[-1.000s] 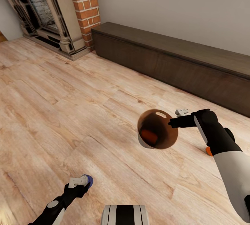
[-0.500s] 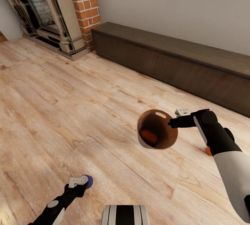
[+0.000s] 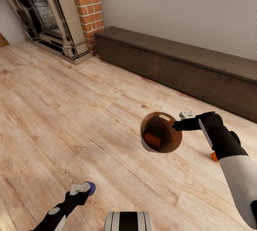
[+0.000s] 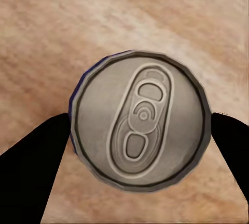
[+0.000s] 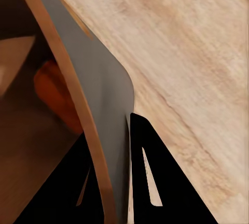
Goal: Put the three can of soda from the living room inside the tash can in the kitchen.
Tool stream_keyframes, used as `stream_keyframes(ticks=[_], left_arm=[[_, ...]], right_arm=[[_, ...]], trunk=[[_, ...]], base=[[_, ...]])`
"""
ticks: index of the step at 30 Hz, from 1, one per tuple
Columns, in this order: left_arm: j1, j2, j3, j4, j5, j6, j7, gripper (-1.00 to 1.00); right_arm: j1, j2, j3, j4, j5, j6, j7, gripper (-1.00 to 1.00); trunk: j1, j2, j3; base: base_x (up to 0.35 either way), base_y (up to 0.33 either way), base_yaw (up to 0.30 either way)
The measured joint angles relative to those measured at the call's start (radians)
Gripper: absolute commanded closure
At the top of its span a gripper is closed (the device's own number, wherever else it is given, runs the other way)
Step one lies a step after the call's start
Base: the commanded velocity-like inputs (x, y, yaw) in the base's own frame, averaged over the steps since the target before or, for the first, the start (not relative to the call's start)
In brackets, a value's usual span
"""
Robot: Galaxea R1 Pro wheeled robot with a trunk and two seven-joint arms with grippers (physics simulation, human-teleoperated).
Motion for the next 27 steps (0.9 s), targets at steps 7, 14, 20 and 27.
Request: stream_keyframes(ticks=[7,14,20,27], left_arm=[[-0.001,0.0,-0.001,0.019,-0.004,0.0,0.003,1.0],[-0.001,0.0,-0.002,0.019,-0.002,0.0,0.001,1.0],[-0.001,0.0,-0.002,0.019,-0.002,0.001,0.001,1.0],[-0.001,0.0,-0.003,0.015,-0.002,0.002,-0.001,1.0]], right_arm=[[0.0,0.002,0.0,-0.006,0.006,-0.001,-0.001,1.0],[0.0,0.003,0.001,-0.034,-0.002,0.001,0.0,1.0],[0.001,0.006,0.004,-0.035,-0.002,0.001,0.001,1.0],[0.002,0.005,0.004,-0.032,0.002,0.0,0.0,1.0]], trunk=[[-0.003,0.002,0.027],[-0.006,0.003,0.054],[-0.009,0.005,0.077],[-0.012,0.006,0.104]], base=[[0.0,0.0,0.0],[0.0,0.0,0.0],[0.0,0.0,0.0],[0.0,0.0,0.0]])
